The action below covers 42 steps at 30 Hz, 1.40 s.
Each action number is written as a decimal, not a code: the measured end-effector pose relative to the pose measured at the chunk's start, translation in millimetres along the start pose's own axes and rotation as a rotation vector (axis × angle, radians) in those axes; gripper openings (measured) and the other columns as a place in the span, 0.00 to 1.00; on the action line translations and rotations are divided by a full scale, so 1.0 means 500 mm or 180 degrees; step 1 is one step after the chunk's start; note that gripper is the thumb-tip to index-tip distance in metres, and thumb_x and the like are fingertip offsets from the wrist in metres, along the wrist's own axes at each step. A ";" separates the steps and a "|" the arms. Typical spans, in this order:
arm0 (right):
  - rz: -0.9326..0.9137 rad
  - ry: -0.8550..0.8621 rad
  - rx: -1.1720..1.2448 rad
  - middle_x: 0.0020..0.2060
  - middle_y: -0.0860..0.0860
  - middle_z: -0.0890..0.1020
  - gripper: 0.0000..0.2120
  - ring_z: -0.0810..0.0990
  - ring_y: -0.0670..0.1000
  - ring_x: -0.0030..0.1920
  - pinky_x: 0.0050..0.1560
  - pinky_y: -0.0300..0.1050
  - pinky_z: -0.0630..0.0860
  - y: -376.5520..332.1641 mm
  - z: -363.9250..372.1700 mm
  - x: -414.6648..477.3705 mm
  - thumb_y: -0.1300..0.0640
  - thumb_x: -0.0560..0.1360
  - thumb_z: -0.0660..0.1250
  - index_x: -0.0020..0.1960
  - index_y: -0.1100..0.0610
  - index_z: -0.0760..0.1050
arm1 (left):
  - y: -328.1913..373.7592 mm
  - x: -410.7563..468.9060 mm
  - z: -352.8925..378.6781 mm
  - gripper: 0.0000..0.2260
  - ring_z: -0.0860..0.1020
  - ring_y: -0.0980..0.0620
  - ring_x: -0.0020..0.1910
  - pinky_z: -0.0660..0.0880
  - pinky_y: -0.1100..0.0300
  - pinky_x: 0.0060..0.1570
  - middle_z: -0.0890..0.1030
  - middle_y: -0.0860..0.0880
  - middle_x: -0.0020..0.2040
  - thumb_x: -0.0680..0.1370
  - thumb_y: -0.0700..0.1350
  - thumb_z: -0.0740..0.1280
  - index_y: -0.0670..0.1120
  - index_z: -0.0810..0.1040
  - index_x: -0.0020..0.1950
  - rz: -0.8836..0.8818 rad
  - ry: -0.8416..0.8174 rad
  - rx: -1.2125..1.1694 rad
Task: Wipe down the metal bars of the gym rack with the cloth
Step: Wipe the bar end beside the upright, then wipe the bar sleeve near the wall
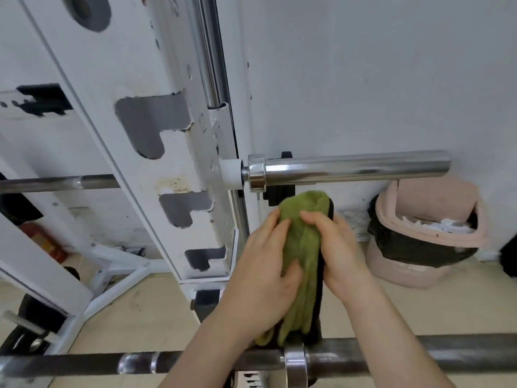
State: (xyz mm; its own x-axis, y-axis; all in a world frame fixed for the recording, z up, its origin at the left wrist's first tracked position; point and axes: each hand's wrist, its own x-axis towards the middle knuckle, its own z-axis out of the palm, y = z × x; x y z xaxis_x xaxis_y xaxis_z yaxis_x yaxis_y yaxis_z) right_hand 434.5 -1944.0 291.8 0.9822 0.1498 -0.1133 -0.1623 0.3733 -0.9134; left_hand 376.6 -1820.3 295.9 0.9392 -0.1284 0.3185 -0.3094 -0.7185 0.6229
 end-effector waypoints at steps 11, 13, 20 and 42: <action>0.0007 -0.1208 0.0647 0.56 0.65 0.80 0.23 0.80 0.62 0.57 0.62 0.59 0.75 -0.051 0.182 -0.183 0.52 0.69 0.71 0.58 0.65 0.79 | 0.017 -0.142 -0.184 0.13 0.75 0.53 0.48 0.74 0.58 0.43 0.74 0.47 0.53 0.75 0.42 0.65 0.49 0.75 0.60 0.1170 0.1730 -0.1455; 0.0135 -0.1428 0.0614 0.62 0.66 0.76 0.27 0.77 0.63 0.61 0.65 0.58 0.72 -0.022 0.258 -0.214 0.51 0.70 0.70 0.64 0.66 0.75 | -0.017 -0.193 -0.233 0.17 0.73 0.54 0.54 0.72 0.60 0.52 0.72 0.43 0.57 0.75 0.43 0.62 0.49 0.71 0.64 0.1059 0.1814 -0.1524; 0.0480 -0.1970 0.0089 0.52 0.62 0.82 0.16 0.80 0.59 0.55 0.63 0.55 0.75 0.151 0.594 -0.293 0.54 0.73 0.66 0.55 0.64 0.80 | -0.224 -0.391 -0.489 0.24 0.77 0.51 0.60 0.76 0.57 0.56 0.76 0.48 0.62 0.73 0.41 0.65 0.52 0.69 0.69 -0.0072 0.1693 -0.2587; -0.0204 -0.4397 -0.3685 0.53 0.50 0.84 0.13 0.83 0.50 0.54 0.59 0.49 0.77 0.527 1.228 -0.148 0.54 0.75 0.71 0.58 0.55 0.79 | -0.683 -0.690 -1.063 0.08 0.78 0.46 0.44 0.75 0.46 0.59 0.78 0.47 0.37 0.74 0.45 0.66 0.44 0.77 0.36 -0.1393 0.2963 -0.4217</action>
State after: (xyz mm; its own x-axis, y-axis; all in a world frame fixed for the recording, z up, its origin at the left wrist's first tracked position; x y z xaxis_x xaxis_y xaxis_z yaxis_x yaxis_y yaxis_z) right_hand 260.8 -1294.8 299.5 0.1057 0.9624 -0.2502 0.6044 -0.2620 -0.7524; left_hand 79.1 -1167.3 352.9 0.7306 0.6812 -0.0463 -0.4250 0.5068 0.7500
